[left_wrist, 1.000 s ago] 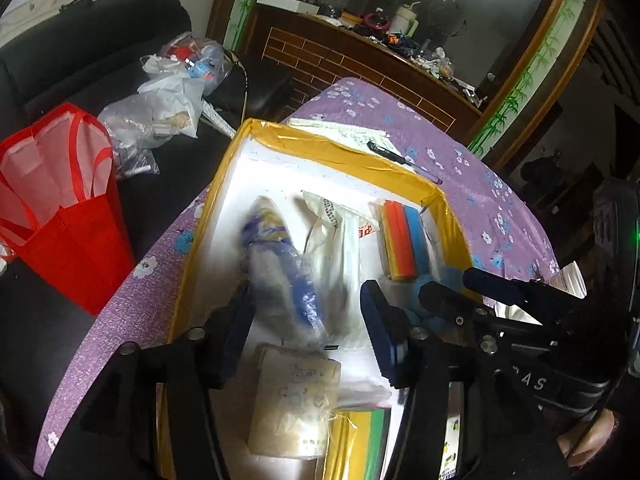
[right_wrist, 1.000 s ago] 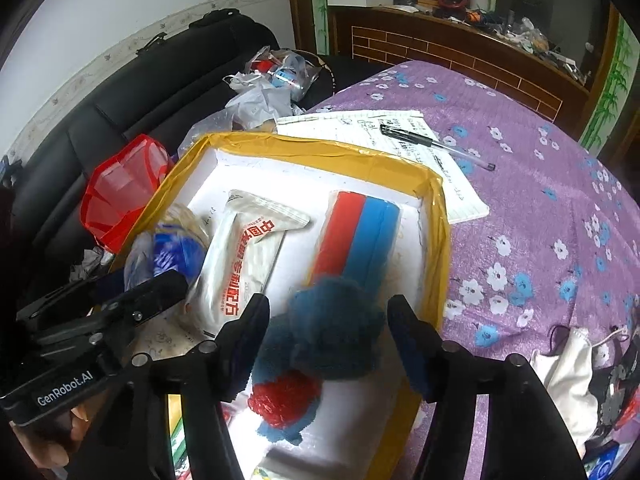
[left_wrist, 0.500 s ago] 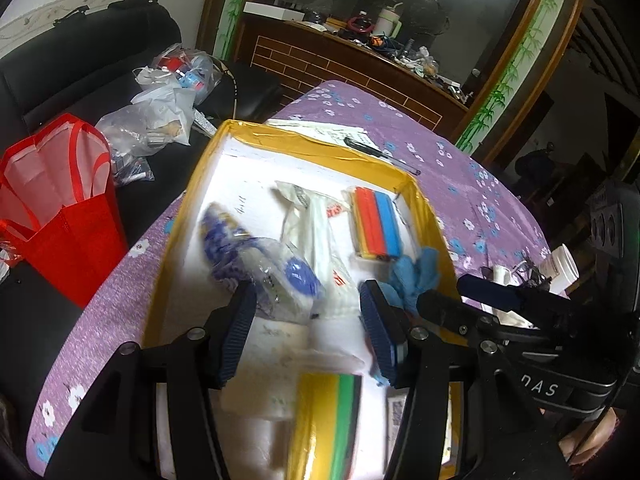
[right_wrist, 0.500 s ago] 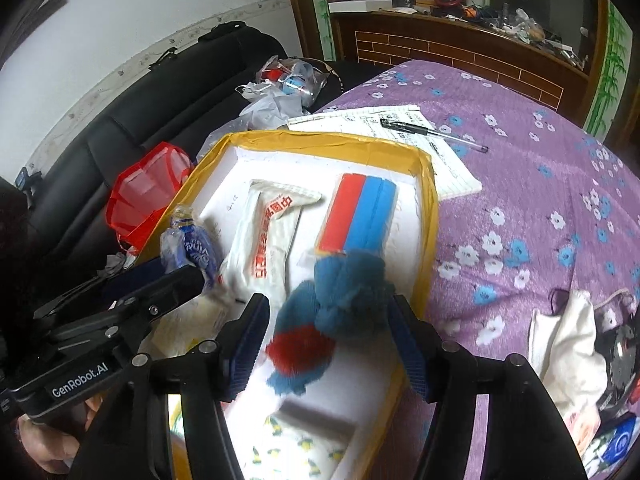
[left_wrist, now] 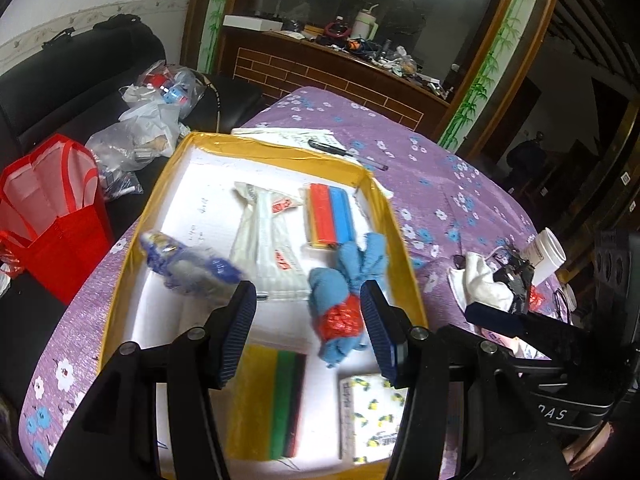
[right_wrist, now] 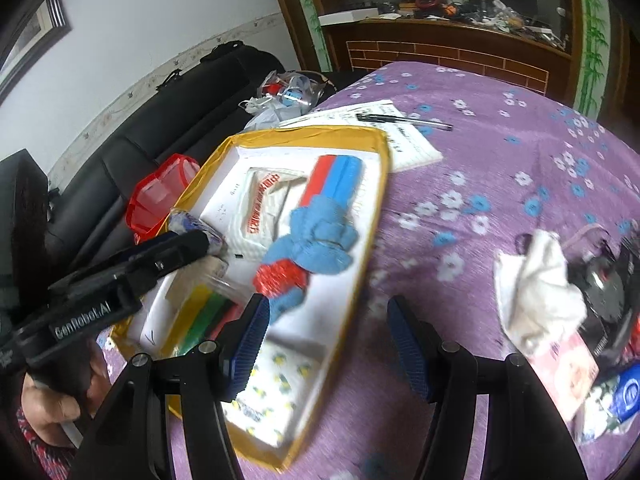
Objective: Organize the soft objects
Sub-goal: 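Lower the bag and towel into the tray and open both grippers, then move the left gripper to the white cloth while the right gripper returns to the pile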
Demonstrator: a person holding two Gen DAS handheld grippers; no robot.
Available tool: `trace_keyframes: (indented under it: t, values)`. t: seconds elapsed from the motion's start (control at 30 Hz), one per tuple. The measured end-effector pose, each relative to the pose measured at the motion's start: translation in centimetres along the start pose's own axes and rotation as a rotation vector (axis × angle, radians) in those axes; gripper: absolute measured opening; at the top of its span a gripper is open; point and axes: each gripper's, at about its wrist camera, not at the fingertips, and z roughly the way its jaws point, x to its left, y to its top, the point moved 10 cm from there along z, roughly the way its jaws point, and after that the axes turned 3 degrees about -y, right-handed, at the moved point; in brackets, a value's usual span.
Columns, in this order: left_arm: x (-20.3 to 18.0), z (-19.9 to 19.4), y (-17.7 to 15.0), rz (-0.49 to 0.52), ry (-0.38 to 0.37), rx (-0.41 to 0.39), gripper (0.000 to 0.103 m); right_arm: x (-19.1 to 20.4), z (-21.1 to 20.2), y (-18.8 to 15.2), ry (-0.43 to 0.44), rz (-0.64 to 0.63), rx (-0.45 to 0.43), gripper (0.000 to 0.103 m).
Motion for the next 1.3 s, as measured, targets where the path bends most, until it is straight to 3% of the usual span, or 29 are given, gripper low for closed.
trace_keyframes:
  t: [0.3, 0.57, 0.67, 0.87, 1.0, 1.13, 1.23, 1.27, 1.3]
  values:
    - [-5.4, 0.3, -1.2, 0.079, -0.041, 0.022, 0.053, -6.1, -4.8, -2.9, -0.018, 0.075, -0.045, 0.063]
    - [-12.2, 2.1, -3.4, 0.17, -0.083, 0.079, 0.053, -14.4, -8.8, -6.4, -0.08, 0.189, -0.094, 0.063]
    - [-15.2, 3.8, -4.2, 0.195, -0.105, 0.115, 0.065, -18.3, -10.3, -7.2, -0.095, 0.277, -0.155, 0.064]
    - [-19.9, 8.1, -4.6, 0.186, -0.134, 0.175, 0.067, -23.7, -11.5, -8.3, -0.046, 0.443, -0.182, 0.065]
    - [-20.7, 11.2, -4.6, 0.181, -0.101, 0.203, 0.067, -24.5, -13.0, -8.0, -0.036, 0.473, -0.225, 0.065]
    - [-21.0, 13.6, -4.7, 0.152, -0.125, 0.225, 0.067, -24.4, -13.1, -7.8, -0.027, 0.472, -0.225, 0.065]
    - [-20.9, 14.5, -4.3, 0.126, -0.149, 0.197, 0.067, -24.1, -12.9, -7.8, -0.007, 0.47, -0.216, 0.065]
    - [-20.9, 14.7, -4.2, 0.114, -0.155, 0.189, 0.065, -24.0, -13.0, -7.7, -0.008, 0.468, -0.217, 0.065]
    - [-20.9, 15.0, -4.2, 0.102, -0.167, 0.189, 0.049, -24.0, -13.0, -7.8, -0.011, 0.468, -0.218, 0.065]
